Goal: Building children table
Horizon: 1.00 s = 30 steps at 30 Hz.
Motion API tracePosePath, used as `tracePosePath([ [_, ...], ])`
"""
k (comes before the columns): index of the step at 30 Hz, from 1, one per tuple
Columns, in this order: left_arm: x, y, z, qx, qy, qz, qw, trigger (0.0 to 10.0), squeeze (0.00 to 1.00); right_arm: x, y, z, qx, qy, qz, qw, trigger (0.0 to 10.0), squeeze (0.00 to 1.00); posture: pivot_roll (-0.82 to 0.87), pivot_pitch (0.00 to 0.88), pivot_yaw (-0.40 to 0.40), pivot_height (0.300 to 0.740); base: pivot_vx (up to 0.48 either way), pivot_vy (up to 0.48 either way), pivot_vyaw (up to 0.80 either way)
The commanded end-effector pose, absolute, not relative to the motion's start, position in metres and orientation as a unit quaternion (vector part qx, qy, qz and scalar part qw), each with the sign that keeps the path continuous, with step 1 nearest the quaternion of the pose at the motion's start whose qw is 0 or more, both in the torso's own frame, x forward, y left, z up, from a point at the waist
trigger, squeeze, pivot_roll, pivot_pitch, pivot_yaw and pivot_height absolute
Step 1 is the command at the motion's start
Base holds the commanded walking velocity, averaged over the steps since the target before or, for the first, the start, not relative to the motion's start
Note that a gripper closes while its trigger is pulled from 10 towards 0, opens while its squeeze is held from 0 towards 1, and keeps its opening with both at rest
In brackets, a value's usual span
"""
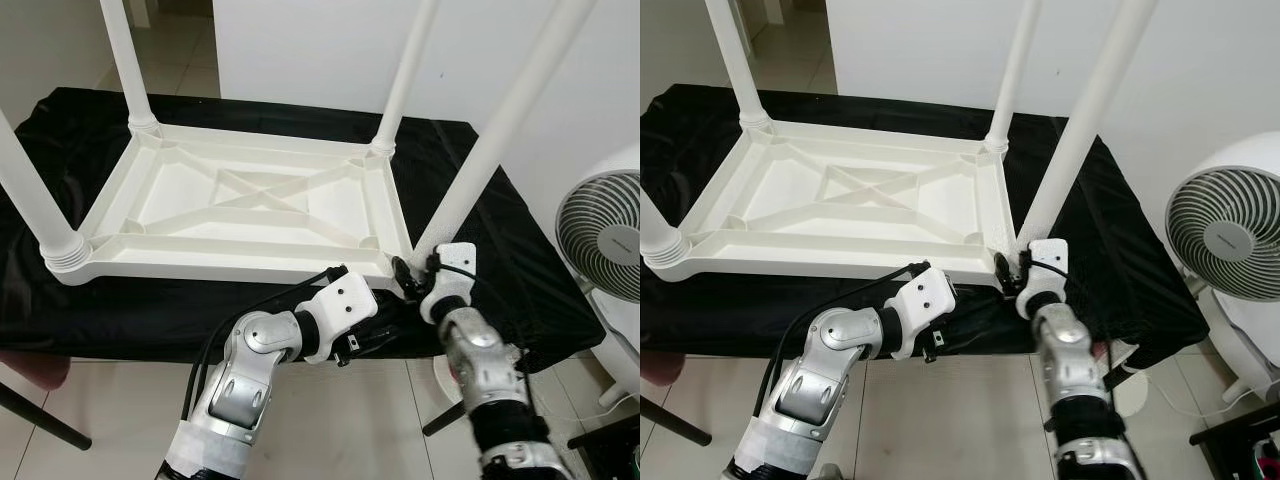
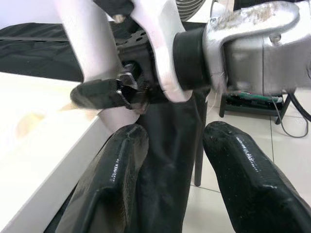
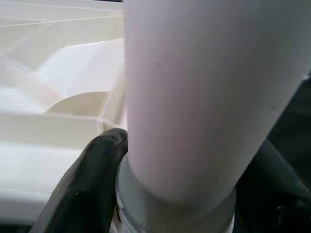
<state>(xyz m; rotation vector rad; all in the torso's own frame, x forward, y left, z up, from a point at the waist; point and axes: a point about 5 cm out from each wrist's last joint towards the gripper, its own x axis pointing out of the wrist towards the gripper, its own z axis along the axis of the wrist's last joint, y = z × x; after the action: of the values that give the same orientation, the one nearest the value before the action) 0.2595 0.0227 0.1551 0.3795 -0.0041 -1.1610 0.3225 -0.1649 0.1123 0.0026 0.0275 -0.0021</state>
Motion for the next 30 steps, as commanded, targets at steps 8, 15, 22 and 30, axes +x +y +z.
tracePosePath([
  [8, 0.264, 0.015, 0.159, 0.149, -0.026, -0.449, 0.880, 10.0, 0.00, 0.303, -0.154, 0.094, 0.029, 0.069, -0.155, 0.985, 0.0, 0.00, 0.09, 0.050, -0.080, 0.740, 0.000, 0.000, 0.00],
  [15, 0.264, 0.015, 0.159, 0.149, -0.027, -0.447, 0.881, 10.0, 0.00, 0.306, -0.148, 0.099, 0.037, 0.057, -0.125, 0.990, 0.0, 0.00, 0.09, 0.049, -0.085, 0.740, 0.000, 0.000, 0.00],
  [22, 0.264, 0.015, 0.159, 0.148, -0.027, -0.446, 0.882, 10.0, 0.00, 0.310, -0.144, 0.115, 0.047, 0.020, -0.084, 0.995, 10.0, 1.00, 0.09, 0.049, -0.089, 0.740, 0.000, 0.000, 0.00],
  [30, 0.264, 0.015, 0.159, 0.148, -0.027, -0.445, 0.883, 10.0, 0.00, 0.314, -0.162, 0.140, 0.038, -0.052, -0.051, 0.997, 10.0, 1.00, 0.09, 0.044, -0.089, 0.740, 0.000, 0.000, 0.00],
])
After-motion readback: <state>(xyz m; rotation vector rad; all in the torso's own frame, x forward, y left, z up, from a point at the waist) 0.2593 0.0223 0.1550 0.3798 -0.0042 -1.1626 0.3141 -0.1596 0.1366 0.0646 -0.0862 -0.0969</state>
